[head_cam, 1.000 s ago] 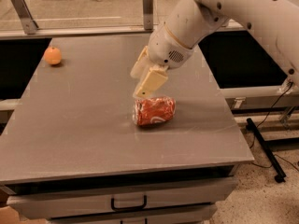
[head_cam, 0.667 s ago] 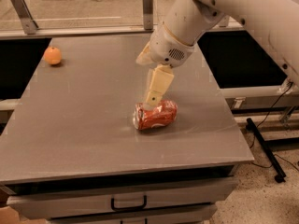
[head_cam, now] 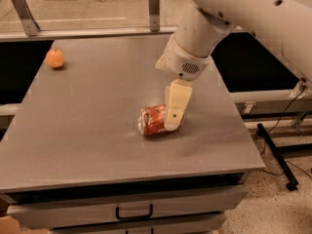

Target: Place coke can upright

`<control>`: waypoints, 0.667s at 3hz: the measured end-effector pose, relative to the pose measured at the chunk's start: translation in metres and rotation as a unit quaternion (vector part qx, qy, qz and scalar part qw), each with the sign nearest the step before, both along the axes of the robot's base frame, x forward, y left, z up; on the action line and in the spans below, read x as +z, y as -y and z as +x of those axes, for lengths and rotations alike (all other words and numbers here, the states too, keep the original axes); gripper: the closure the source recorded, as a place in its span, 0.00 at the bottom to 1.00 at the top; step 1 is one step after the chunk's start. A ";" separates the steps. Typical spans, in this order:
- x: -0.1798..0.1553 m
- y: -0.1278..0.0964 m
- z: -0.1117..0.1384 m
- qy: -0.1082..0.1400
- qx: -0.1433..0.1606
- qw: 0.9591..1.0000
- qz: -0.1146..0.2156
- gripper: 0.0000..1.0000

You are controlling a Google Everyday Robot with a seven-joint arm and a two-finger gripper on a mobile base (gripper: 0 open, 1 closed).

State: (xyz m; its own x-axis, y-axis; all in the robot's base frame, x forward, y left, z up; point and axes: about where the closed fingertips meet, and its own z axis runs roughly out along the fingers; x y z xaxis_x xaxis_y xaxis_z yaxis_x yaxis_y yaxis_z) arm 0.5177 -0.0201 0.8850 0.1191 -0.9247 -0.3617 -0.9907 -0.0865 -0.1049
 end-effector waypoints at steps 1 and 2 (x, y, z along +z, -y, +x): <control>-0.018 0.015 -0.007 0.009 -0.013 0.999 -0.035 0.00; -0.033 0.025 -0.011 0.012 -0.022 0.998 -0.057 0.18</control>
Offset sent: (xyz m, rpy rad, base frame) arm -0.0151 -0.0409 -0.0509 -0.1704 -0.0263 -0.0691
